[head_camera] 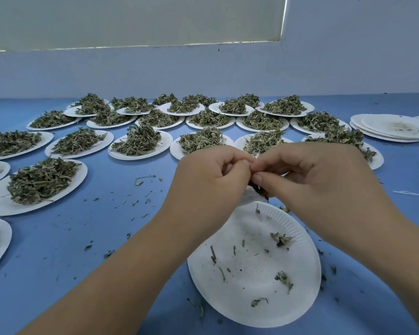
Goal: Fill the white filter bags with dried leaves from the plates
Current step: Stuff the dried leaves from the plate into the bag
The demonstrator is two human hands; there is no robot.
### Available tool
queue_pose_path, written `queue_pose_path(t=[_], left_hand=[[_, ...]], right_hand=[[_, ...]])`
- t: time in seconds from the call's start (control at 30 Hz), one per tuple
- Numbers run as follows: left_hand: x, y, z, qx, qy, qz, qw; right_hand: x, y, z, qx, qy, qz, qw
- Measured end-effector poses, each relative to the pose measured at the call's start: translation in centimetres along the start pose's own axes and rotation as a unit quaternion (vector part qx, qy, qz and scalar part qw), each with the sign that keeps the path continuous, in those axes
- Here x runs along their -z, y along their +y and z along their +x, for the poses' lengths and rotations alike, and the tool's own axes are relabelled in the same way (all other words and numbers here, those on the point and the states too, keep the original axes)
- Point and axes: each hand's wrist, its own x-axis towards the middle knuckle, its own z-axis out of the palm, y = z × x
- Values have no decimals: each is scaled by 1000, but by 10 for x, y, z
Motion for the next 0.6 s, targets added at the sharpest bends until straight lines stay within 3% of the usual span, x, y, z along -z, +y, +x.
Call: queue_pose_path(t=[0.17,0.33,0.6], left_hand=[[5,-2,4,12,34,-16,999],[6,-2,5,22,47,-33,998],[3,-2,4,31,45,-55,997]], right_hand=[[11,-1,3,24,24,8,999],[10,4,5,-74,-100,-61,990],[-4,10,2,-81,8,58,995]])
